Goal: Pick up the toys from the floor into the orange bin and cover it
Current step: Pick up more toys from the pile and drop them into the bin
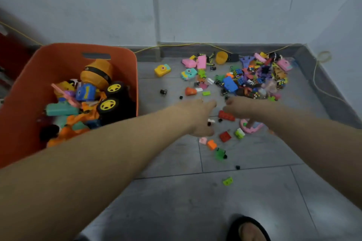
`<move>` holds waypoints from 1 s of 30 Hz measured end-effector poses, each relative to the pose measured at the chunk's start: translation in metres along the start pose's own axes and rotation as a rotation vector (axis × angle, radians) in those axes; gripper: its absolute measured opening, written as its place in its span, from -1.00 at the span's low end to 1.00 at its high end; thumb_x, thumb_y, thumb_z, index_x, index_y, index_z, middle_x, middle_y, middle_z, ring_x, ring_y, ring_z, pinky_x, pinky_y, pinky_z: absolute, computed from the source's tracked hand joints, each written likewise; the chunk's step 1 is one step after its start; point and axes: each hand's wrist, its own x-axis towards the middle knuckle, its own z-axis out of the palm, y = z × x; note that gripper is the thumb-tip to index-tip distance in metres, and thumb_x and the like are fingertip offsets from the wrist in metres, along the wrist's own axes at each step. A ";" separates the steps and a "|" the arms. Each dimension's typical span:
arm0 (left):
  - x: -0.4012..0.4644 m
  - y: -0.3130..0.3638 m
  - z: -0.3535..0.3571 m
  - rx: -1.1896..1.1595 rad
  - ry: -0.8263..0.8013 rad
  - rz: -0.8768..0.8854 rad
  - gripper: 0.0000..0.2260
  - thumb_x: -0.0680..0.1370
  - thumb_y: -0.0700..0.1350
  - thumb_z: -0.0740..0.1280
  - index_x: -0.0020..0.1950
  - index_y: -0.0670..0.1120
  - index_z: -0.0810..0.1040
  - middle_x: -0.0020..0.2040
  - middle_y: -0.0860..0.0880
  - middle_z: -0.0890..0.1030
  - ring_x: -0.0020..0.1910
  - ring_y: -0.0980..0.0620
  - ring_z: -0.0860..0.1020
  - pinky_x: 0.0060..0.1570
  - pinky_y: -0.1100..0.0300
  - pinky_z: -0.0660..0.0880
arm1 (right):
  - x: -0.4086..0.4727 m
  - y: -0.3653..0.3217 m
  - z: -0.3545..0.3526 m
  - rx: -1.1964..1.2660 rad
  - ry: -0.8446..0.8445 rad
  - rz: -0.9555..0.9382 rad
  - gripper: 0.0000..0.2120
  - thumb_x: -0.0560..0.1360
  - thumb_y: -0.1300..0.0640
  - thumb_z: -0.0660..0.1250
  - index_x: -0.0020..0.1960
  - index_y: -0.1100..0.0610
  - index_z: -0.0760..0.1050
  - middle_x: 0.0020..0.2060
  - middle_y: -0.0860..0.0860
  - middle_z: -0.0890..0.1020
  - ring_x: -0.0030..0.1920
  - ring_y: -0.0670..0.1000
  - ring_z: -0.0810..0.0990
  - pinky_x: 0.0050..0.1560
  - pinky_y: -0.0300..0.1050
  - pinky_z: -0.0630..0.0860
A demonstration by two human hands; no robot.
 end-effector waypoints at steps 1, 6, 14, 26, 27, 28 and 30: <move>0.008 0.009 0.017 0.006 -0.082 -0.017 -0.17 0.45 0.25 0.38 0.56 0.02 0.02 0.47 -0.18 0.25 0.33 -0.23 0.41 0.17 -0.07 0.47 | 0.001 0.017 0.011 -0.037 -0.014 0.021 -0.52 0.68 -0.02 0.09 0.50 0.23 0.23 0.42 0.22 0.36 0.33 0.22 0.44 0.24 0.06 0.47; 0.053 0.031 0.074 0.082 -0.218 -0.157 0.12 0.32 0.35 0.44 0.58 0.08 -0.27 0.58 -0.14 -0.08 0.50 -0.24 0.09 0.28 -0.24 0.36 | 0.028 0.097 0.060 -0.006 0.092 0.115 -0.45 0.67 -0.10 0.06 0.60 0.02 0.07 0.57 0.22 0.05 0.53 0.30 0.09 0.47 0.14 0.15; 0.095 0.028 0.094 0.031 -0.253 -0.331 0.15 0.36 0.29 0.45 0.55 0.07 -0.39 0.55 -0.27 -0.16 0.36 -0.27 0.39 0.17 -0.11 0.49 | 0.068 0.133 0.072 0.203 0.169 0.138 -0.46 0.63 -0.20 0.01 0.59 -0.18 0.03 0.59 0.12 -0.19 0.57 0.29 -0.17 0.50 0.22 -0.03; 0.115 0.039 0.126 -0.071 -0.237 -0.274 0.14 0.25 0.33 0.51 0.54 0.03 -0.15 0.53 -0.29 -0.16 0.31 -0.22 0.43 0.17 -0.04 0.51 | 0.065 0.113 0.124 0.198 0.518 -0.015 -0.65 0.62 -0.01 0.12 0.39 -0.01 0.38 0.40 0.14 0.26 0.28 0.25 0.31 0.16 0.11 0.47; 0.115 0.039 0.127 -0.049 -0.239 -0.282 0.19 0.24 0.36 0.50 0.56 0.04 -0.23 0.54 -0.29 -0.20 0.37 -0.21 0.39 0.20 -0.03 0.49 | 0.066 0.111 0.128 0.211 0.499 -0.053 -0.64 0.62 0.01 0.14 0.41 -0.02 0.38 0.41 0.15 0.25 0.29 0.27 0.33 0.18 0.11 0.47; 0.114 0.040 0.129 -0.016 -0.242 -0.281 0.21 0.24 0.38 0.48 0.56 0.06 -0.28 0.55 -0.28 -0.23 0.41 -0.21 0.36 0.21 -0.02 0.48 | 0.067 0.109 0.131 0.234 0.467 -0.081 -0.63 0.62 0.02 0.15 0.42 -0.03 0.38 0.43 0.17 0.23 0.30 0.29 0.33 0.21 0.11 0.44; 0.112 0.044 0.134 0.045 -0.227 -0.265 0.16 0.28 0.33 0.49 0.57 0.09 -0.26 0.55 -0.29 -0.21 0.39 -0.21 0.38 0.16 0.01 0.45 | 0.070 0.106 0.132 0.251 0.414 -0.129 -0.64 0.62 0.05 0.17 0.39 -0.07 0.43 0.43 0.19 0.21 0.32 0.32 0.28 0.29 0.11 0.38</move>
